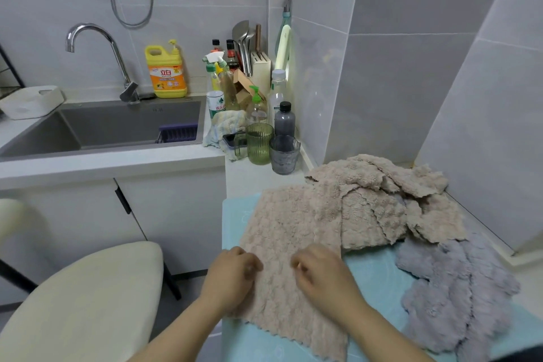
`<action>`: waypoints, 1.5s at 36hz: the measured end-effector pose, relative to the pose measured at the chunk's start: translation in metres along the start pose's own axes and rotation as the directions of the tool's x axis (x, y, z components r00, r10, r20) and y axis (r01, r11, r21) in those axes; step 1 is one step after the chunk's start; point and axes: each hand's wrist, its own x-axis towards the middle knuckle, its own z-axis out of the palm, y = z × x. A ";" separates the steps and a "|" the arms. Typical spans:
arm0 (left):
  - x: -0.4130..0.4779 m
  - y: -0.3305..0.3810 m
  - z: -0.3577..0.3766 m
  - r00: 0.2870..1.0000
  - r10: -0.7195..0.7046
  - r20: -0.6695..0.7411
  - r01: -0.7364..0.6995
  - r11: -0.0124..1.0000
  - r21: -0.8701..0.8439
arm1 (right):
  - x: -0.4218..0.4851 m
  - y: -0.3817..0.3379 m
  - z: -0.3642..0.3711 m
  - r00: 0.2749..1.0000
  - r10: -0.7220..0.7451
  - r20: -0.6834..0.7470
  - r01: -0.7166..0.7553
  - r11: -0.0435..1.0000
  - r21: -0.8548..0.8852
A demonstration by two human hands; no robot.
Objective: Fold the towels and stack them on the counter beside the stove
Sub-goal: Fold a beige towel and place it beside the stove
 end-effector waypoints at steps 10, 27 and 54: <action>-0.021 -0.008 0.003 0.971 0.132 0.198 -0.164 0.975 0.153 | -0.027 0.022 0.017 0.986 0.132 0.107 -0.105 0.968 -0.230; -0.045 0.011 0.012 0.930 0.302 0.211 -0.327 0.940 0.096 | -0.061 0.040 -0.011 0.816 0.577 0.040 -0.575 0.816 -0.061; -0.081 0.003 -0.027 0.925 0.353 0.140 -0.363 0.930 0.054 | -0.109 -0.027 0.000 0.872 0.490 0.012 -0.469 0.841 -0.270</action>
